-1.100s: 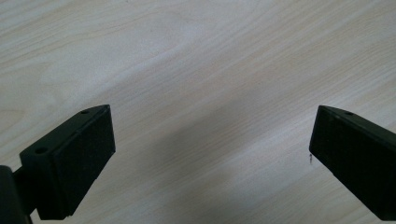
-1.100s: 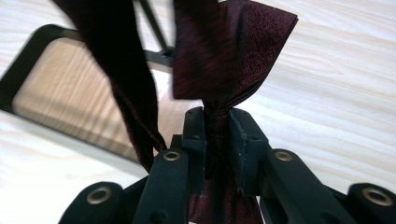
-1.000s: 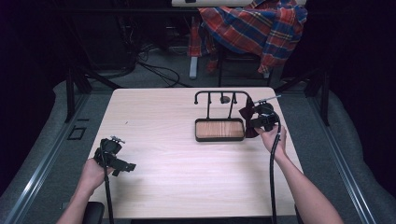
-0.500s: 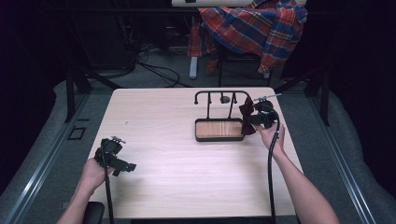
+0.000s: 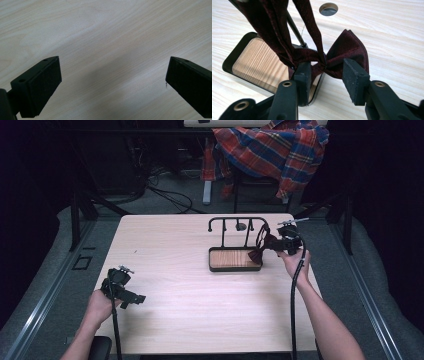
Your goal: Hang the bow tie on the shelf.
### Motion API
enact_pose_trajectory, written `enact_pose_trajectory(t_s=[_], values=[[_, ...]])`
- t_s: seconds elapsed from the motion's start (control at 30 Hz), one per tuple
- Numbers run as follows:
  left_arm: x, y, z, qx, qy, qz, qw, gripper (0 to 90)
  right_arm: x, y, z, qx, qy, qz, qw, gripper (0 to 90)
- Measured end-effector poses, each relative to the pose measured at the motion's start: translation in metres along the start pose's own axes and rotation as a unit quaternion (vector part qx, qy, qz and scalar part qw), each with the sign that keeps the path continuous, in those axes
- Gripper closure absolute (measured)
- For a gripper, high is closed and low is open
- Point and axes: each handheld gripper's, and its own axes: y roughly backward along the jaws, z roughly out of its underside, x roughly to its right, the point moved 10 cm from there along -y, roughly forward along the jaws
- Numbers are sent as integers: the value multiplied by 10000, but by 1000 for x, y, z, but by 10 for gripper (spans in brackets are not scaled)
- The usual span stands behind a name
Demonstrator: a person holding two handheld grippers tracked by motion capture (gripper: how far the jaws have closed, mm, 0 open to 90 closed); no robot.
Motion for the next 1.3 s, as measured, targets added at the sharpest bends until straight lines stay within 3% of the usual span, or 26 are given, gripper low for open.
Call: enact_pose_trajectory(t_s=[0.27, 0.6, 0.77, 1.3], values=[[0, 1, 0, 5, -5, -1, 10000, 2, 0, 18, 1, -21, 240, -27, 9997, 506], [0, 1, 0, 27, 11, 9, 10000, 2, -13, 38, 8, -235, 674, -101, 9974, 347], [0, 1, 0, 39, 1, 1, 10000, 2, -20, 48, 21, -423, 872, -148, 9952, 278], [0, 1, 0, 36, -7, 7, 10000, 2, -26, 72, 73, -874, 1097, -300, 9897, 124]])
